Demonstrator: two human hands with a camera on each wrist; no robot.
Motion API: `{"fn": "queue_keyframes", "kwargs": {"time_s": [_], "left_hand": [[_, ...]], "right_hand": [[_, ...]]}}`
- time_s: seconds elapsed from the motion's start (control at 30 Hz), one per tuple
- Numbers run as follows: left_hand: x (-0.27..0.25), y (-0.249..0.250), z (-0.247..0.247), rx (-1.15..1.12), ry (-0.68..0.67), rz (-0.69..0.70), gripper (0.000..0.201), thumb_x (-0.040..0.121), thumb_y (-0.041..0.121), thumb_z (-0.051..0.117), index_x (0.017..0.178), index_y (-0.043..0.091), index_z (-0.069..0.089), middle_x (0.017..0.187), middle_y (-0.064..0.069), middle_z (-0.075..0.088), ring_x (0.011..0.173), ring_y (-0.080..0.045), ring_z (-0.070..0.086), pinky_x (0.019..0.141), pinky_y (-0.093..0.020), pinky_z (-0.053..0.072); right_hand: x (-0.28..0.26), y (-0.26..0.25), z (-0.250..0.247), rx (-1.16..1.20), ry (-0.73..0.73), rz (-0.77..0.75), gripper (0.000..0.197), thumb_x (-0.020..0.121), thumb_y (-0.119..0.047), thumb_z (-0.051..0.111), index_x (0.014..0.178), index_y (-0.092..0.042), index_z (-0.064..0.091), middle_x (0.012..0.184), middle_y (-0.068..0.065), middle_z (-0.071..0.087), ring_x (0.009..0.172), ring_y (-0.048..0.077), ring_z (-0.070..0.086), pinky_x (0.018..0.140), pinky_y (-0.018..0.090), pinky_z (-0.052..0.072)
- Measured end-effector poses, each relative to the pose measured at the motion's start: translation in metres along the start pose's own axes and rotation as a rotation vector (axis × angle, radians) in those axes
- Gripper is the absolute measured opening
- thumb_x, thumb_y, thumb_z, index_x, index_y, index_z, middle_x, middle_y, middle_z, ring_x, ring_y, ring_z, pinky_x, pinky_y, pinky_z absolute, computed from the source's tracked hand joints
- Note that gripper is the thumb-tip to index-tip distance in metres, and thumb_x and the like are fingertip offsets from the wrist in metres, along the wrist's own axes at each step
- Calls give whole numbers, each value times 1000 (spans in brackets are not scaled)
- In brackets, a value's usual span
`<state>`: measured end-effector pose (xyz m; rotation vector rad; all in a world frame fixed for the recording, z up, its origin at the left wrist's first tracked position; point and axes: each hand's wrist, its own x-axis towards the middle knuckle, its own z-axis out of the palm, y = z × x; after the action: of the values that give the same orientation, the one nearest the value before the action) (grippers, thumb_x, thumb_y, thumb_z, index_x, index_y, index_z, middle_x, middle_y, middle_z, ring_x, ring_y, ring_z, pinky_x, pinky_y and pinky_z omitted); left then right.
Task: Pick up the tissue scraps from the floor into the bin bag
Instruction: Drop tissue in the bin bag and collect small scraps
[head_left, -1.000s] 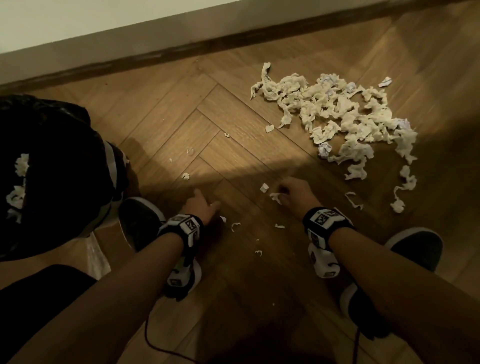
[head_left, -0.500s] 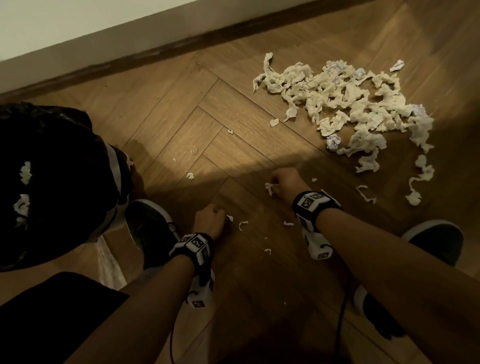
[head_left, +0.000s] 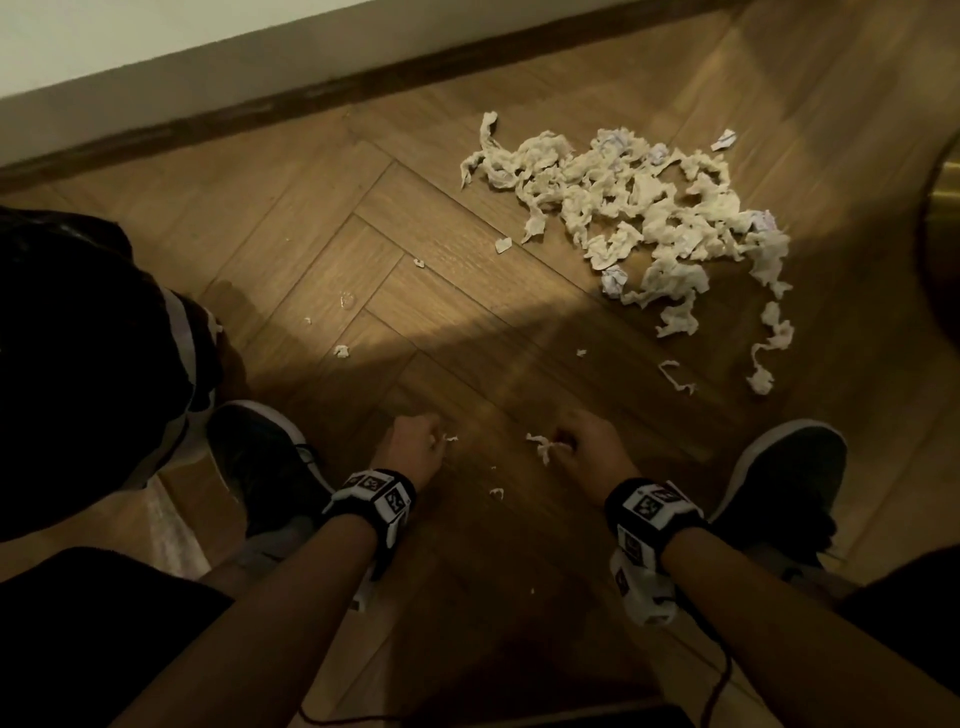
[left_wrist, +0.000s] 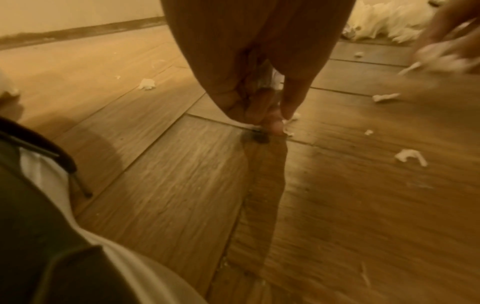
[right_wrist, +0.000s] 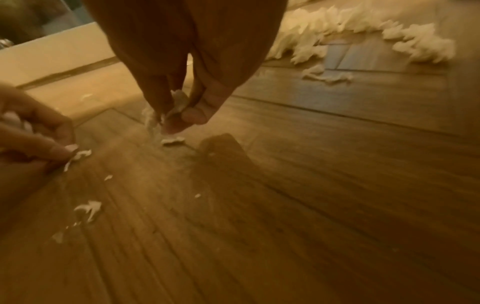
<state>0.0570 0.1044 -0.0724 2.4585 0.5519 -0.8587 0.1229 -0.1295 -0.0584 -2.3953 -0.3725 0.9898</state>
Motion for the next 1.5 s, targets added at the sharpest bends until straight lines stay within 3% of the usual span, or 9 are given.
{"fn": "queue_keyframes", "kwargs": {"time_s": [0.13, 0.4, 0.7, 0.87, 1.0, 1.13, 1.27, 1.4, 1.5], "left_hand": [[-5, 1, 6, -26, 10, 31, 12, 88, 24, 61, 91, 13, 63, 88, -10, 67, 81, -28, 64, 69, -34, 53], [1, 5, 10, -63, 11, 30, 11, 87, 18, 60, 96, 14, 54, 90, -13, 65, 83, -30, 63, 71, -35, 53], [-2, 2, 14, -278, 102, -55, 28, 87, 11, 62, 111, 14, 48, 91, -1, 53, 81, -15, 54, 70, -25, 43], [3, -1, 18, -270, 136, -97, 8, 86, 15, 67, 89, 9, 65, 90, -9, 66, 84, -20, 63, 67, -23, 43], [3, 4, 16, -281, 75, -123, 12, 89, 16, 60, 84, 9, 69, 87, -9, 71, 86, -21, 65, 73, -27, 49], [-9, 18, 17, -470, -82, -155, 19, 87, 11, 55, 71, 18, 63, 76, -5, 65, 72, -20, 59, 66, -30, 45], [-42, 45, 19, -734, -149, -157, 17, 89, 3, 54, 73, 2, 62, 74, -13, 58, 68, -23, 55, 62, -35, 43], [-76, 49, 28, -1150, -164, -451, 37, 96, 16, 43, 60, 10, 51, 43, -1, 42, 32, -11, 36, 42, -21, 27], [-98, 57, 30, -1466, -201, -515, 37, 97, 24, 37, 64, 13, 46, 42, 0, 38, 31, -10, 32, 35, -16, 25]], "right_hand": [[10, -3, 18, -63, -20, -27, 10, 91, -11, 57, 97, -9, 64, 105, 1, 48, 88, 11, 43, 74, 19, 34], [27, -8, 21, -165, -68, -39, 15, 91, -7, 54, 104, -8, 61, 111, 6, 47, 94, 25, 53, 78, 34, 45], [38, -9, 20, -76, -100, 69, 34, 89, -6, 57, 122, -11, 56, 123, 10, 54, 113, 28, 52, 91, 32, 44], [38, -6, 20, -211, -138, -30, 21, 93, -11, 52, 109, -7, 65, 114, 9, 54, 105, 26, 53, 81, 29, 39], [39, -17, 13, -247, -204, -27, 23, 93, -12, 54, 110, -6, 69, 114, 11, 61, 105, 25, 57, 83, 30, 44], [20, -43, 11, -172, -300, -112, 24, 93, -14, 57, 112, -6, 67, 115, 10, 63, 106, 22, 59, 92, 30, 47], [-22, -63, 13, 72, -103, -229, 18, 87, -6, 63, 102, -7, 72, 100, 6, 66, 93, 17, 60, 76, 17, 40], [-51, -81, 12, 156, -71, -242, 12, 83, -4, 65, 92, -6, 72, 94, 8, 67, 83, 15, 59, 72, 20, 42], [-66, -96, 8, 175, -27, -241, 10, 82, -5, 63, 89, -4, 71, 80, -5, 61, 69, 2, 50, 61, 10, 33]]}}
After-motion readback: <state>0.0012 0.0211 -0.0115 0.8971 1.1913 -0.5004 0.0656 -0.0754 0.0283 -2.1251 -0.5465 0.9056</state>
